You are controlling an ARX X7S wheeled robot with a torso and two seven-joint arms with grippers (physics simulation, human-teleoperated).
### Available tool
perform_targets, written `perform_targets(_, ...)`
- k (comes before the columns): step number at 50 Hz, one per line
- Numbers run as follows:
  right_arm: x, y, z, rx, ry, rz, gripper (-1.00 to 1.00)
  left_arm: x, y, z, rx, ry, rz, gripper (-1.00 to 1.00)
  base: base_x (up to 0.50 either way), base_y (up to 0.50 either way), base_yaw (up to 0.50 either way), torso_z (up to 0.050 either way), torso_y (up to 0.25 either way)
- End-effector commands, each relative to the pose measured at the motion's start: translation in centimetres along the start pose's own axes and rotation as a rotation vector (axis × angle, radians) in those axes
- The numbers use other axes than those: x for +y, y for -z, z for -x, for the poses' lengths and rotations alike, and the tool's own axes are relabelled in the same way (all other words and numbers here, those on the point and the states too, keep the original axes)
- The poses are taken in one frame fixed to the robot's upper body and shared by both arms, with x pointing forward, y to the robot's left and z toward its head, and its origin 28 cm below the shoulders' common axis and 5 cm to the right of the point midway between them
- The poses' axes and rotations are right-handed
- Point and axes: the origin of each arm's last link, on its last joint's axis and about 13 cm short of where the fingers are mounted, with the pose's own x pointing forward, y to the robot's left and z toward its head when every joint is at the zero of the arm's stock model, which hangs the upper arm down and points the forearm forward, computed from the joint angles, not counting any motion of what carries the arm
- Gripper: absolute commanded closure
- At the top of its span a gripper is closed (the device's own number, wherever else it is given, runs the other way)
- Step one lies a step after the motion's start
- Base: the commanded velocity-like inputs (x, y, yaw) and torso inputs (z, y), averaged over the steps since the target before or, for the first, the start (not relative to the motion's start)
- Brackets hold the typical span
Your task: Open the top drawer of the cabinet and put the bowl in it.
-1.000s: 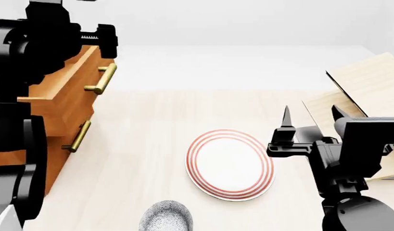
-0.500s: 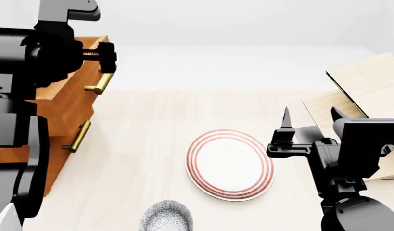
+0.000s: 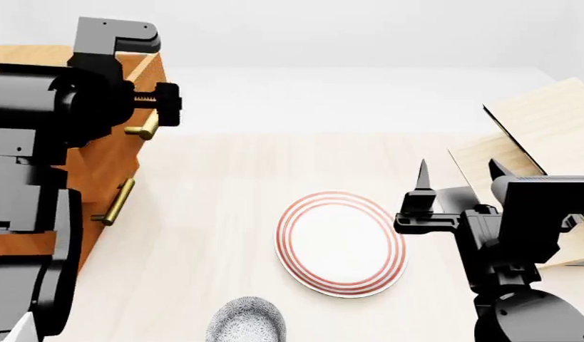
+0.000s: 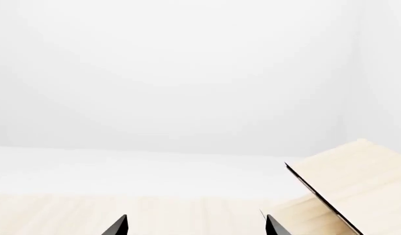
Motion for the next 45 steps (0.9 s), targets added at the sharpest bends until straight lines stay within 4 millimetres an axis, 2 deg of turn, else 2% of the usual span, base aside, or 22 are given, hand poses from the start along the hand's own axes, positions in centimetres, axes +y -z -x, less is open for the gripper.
perform_targets(1, 0.0, 0.1, 0.0, 0.001, 0.003, -0.002, -1.00, -1.7, 1.5, 0.3, 0.008, 0.068, -0.034, -1.00, 0.00, 0.00, 0.00, 0.000, 0.000)
perform_targets(17, 0.0, 0.2, 0.0, 0.003, 0.005, -0.001, -1.00, -3.0, 2.8, 0.5, 0.018, 0.128, -0.056, -1.00, 0.00, 0.00, 0.00, 0.000, 0.000)
perform_targets(45, -0.1, 0.4, 0.0, 0.005, 0.007, -0.007, -1.00, -5.7, 3.4, 1.7, 0.005, 0.236, -0.114, -1.00, 0.00, 0.00, 0.00, 0.000, 0.000)
